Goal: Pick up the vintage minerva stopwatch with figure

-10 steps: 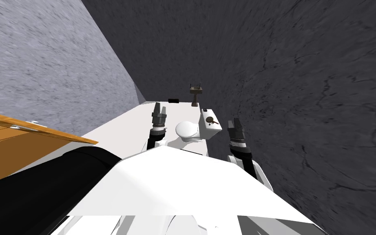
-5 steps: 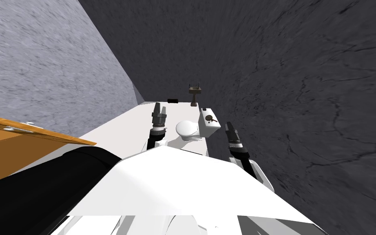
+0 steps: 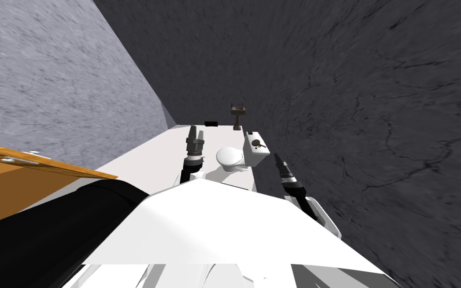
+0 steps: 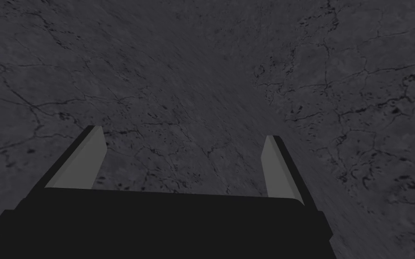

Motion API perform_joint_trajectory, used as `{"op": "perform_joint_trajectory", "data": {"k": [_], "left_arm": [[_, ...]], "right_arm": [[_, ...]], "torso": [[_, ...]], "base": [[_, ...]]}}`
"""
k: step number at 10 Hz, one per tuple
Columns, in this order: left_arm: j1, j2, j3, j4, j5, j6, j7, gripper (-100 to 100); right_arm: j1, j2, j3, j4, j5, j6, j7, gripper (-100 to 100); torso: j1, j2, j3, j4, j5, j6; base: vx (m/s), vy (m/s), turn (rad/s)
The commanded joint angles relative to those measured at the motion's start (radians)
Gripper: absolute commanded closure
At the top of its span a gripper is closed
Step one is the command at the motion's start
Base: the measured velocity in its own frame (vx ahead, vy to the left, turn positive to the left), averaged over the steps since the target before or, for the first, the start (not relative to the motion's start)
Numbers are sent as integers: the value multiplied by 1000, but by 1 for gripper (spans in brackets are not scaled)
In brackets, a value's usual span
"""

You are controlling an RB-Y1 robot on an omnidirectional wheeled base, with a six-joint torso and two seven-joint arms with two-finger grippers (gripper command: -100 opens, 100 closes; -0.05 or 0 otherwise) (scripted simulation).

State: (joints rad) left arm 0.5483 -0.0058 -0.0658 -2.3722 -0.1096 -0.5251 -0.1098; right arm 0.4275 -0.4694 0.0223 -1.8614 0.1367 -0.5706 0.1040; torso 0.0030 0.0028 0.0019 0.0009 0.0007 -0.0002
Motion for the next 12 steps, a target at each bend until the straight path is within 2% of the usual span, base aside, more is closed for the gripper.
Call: {"op": "perform_joint_trajectory", "data": {"k": [1,2,3,4,5,6,7,8,9,11,12], "left_arm": [[0,0,0,0,0,0,0,0],[0,0,0,0,0,0,0,0],[0,0,0,0,0,0,0,0],[0,0,0,0,0,0,0,0],[0,0,0,0,0,0,0,0],[0,0,0,0,0,0,0,0],[0,0,0,0,0,0,0,0],[0,0,0,0,0,0,0,0],[0,0,0,0,0,0,0,0],[0,0,0,0,0,0,0,0],[0,0,0,0,0,0,0,0]], "right_arm": [[-8,-48,8,50,24,-3,25,-100],[-8,-48,8,69,24,-3,25,-100],[-15,-91,12,97,45,-6,46,-100],[-15,-93,12,123,45,-6,46,-100],[-22,-132,17,169,69,-7,67,-100],[-22,-138,17,177,69,-7,67,-100],[-29,-183,21,213,94,-8,88,-100],[-29,-184,21,230,94,-8,88,-100],[-36,-228,26,266,120,-8,110,-100],[-36,-230,26,284,120,-8,110,-100],[-43,-276,30,327,147,-7,131,-100]], "torso": [[0,0,0,0,0,0],[0,0,0,0,0,0],[0,0,0,0,0,0],[1,0,0,0,0,0],[0,-1,0,0,0,0],[1,-1,0,0,0,0],[1,-1,-1,0,0,0],[2,-2,-1,0,0,0],[1,-2,-1,0,0,0],[1,-2,-1,0,0,0],[-1,-3,-1,0,0,0]], "base": [[-57,44,-27],[-52,37,-18],[-51,47,-15],[-41,42,-11],[-35,52,-7],[-30,54,-9],[-25,69,3],[-20,55,0],[-20,69,20],[-15,36,-2],[3,59,32]]}}
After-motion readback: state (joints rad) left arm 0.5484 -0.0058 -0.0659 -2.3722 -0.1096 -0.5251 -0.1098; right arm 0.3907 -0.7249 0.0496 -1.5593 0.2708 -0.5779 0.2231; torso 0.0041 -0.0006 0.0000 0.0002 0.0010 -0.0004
